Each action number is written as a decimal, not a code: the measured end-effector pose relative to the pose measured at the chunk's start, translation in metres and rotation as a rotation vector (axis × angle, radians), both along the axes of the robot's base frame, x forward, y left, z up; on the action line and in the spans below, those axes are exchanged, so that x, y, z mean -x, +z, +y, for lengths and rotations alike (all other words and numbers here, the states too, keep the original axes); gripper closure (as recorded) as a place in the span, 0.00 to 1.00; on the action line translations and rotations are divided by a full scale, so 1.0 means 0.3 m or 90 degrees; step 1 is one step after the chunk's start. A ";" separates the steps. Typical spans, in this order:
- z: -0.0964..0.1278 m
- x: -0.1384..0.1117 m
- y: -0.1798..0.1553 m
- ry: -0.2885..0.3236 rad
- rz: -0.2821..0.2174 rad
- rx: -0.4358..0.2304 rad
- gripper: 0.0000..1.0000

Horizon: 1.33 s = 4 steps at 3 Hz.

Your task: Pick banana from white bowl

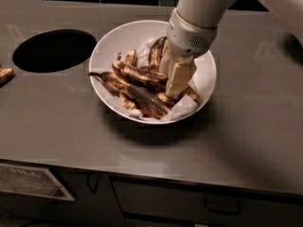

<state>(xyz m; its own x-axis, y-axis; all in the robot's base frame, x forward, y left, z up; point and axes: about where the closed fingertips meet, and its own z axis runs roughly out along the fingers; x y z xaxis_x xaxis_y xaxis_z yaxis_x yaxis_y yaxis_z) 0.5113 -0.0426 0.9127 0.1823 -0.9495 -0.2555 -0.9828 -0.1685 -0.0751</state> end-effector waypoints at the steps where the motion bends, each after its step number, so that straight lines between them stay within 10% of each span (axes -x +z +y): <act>1: 0.005 -0.002 -0.010 0.003 0.003 0.001 0.70; 4: 0.014 -0.005 -0.020 0.010 0.012 -0.001 0.59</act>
Offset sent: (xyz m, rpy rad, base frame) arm -0.0036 0.0003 -0.0126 -0.0195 0.0475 0.0233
